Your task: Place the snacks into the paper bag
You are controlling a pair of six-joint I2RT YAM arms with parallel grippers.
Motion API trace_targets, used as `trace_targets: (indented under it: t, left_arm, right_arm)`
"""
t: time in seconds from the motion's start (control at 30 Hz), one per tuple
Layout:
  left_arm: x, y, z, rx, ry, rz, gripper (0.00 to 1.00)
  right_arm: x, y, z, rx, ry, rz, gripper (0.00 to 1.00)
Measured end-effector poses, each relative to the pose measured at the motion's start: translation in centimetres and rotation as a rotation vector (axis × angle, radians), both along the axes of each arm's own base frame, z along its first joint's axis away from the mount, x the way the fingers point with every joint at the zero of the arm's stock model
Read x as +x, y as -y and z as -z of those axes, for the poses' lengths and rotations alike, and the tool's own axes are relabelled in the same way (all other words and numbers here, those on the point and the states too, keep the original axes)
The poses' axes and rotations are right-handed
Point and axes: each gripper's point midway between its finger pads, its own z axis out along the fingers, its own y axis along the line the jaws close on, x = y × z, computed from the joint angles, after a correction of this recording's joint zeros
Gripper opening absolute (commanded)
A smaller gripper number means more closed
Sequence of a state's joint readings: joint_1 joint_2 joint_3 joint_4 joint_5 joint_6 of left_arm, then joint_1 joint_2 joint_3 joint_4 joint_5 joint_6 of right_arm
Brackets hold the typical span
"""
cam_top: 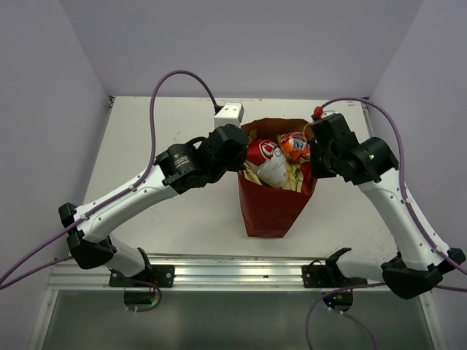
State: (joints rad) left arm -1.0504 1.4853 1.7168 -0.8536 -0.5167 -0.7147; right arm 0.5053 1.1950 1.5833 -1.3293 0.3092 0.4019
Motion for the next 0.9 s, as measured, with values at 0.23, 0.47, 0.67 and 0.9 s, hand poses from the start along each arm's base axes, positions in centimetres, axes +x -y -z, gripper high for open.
trace_targets:
  t: [0.23,0.47,0.67,0.9]
  left_arm:
    - [1.7,-4.1,0.9,0.130,0.025,-0.125,0.00]
    - [3.4,-8.9,3.7,0.204,0.016,-0.225,0.00]
    - [3.2,-9.6,8.1,0.260,-0.022,-0.227,0.00]
    - [3.6,-9.2,8.0,0.237,0.007,-0.216,0.74]
  right_arm:
    - [1.8,-5.7,0.5,-0.066,0.002,-0.155,0.00]
    - [3.0,-9.1,2.4,-0.070,-0.005,-0.214,0.00]
    - [3.5,-9.7,4.2,-0.065,-0.005,-0.219,0.00]
    - [3.0,-9.4,5.2,-0.023,0.039,-0.222,0.43]
